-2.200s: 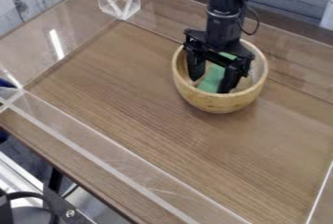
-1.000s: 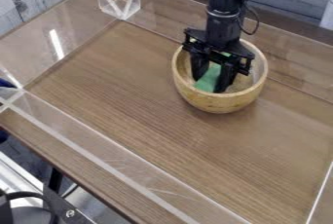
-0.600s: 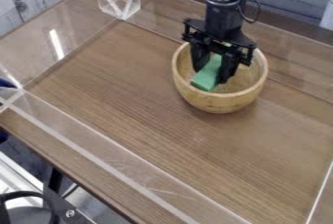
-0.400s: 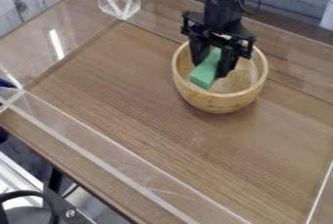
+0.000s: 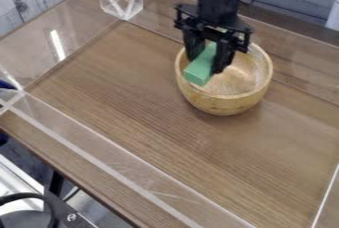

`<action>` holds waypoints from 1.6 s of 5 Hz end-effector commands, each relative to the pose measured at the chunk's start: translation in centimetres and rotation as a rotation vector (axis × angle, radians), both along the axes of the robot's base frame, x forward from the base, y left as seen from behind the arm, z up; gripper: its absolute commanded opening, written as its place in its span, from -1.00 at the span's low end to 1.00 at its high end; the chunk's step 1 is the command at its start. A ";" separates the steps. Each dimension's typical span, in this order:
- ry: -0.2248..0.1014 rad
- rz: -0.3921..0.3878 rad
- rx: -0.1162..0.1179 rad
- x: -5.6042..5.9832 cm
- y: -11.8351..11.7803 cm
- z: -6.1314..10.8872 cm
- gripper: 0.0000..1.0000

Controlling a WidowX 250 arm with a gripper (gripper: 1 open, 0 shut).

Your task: Remove the green block from inside the brown bowl and put it on the table

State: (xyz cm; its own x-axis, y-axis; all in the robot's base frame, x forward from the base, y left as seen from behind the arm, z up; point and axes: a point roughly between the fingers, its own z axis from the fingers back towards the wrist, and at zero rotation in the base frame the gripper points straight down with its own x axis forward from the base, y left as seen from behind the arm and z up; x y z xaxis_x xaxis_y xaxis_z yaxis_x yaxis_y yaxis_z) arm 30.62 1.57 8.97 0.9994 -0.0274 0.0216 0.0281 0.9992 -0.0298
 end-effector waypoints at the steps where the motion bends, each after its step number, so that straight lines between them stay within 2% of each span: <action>1: -0.049 0.024 0.022 -0.5 1.6 1.6 -1.00; 3: 0.011 0.065 0.049 -2.9 4.1 -1.1 -1.00; 5: 0.064 0.065 0.075 -5.6 5.8 -4.7 -1.00; 6: 0.050 0.049 0.058 -3.8 4.3 -4.2 -1.00; 8: 0.043 0.038 0.034 -3.6 3.6 -3.6 -1.00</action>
